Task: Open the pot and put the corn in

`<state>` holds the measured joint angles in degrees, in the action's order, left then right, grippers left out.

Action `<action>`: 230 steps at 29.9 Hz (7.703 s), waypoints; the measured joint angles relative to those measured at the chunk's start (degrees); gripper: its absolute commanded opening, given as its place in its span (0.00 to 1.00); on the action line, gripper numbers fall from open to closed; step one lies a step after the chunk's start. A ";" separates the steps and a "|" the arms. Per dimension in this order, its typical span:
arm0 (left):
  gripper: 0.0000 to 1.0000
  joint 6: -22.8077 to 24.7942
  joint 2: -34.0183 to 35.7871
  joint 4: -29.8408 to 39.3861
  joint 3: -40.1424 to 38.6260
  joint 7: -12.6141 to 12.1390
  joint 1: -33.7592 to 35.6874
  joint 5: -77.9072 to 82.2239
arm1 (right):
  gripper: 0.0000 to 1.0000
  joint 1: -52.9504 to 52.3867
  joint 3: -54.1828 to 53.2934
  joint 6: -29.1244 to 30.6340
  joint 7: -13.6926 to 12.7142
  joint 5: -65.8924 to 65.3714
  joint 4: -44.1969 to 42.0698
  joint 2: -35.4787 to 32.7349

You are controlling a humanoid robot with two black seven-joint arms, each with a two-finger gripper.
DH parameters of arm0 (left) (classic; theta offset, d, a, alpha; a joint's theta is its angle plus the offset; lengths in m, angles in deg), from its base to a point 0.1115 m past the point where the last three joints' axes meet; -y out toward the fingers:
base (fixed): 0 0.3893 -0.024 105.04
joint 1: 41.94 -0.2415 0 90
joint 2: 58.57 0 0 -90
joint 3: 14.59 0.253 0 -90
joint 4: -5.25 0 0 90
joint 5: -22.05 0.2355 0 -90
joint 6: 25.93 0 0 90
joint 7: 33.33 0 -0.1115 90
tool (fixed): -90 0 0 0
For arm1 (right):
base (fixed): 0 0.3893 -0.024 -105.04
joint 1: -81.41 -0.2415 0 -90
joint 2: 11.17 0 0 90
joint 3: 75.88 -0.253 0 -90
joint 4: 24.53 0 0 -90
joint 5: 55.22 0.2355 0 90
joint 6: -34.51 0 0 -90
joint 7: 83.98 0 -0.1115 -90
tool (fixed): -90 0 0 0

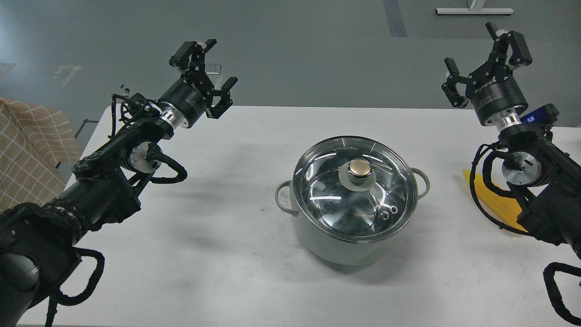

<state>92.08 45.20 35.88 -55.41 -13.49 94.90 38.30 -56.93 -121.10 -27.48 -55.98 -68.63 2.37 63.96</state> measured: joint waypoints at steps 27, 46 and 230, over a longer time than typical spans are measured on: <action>0.98 -0.01 2.86 1.35 -0.35 3.29 0.24 0.13 | 1.00 -0.72 0.13 0.00 0.00 -0.97 -0.52 -3.10; 0.98 -0.01 2.74 -1.59 -1.01 4.38 -0.06 -1.84 | 1.00 -1.29 3.60 -0.02 0.00 -2.00 -4.48 -2.73; 0.39 -56.01 29.02 20.46 12.16 8.16 -28.39 97.13 | 1.00 3.67 5.84 -0.01 0.00 -2.48 -3.38 -2.09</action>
<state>36.07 74.22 56.34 -43.24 -5.34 66.51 135.43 -53.26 -115.26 -27.49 -55.98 -71.11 -1.02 61.87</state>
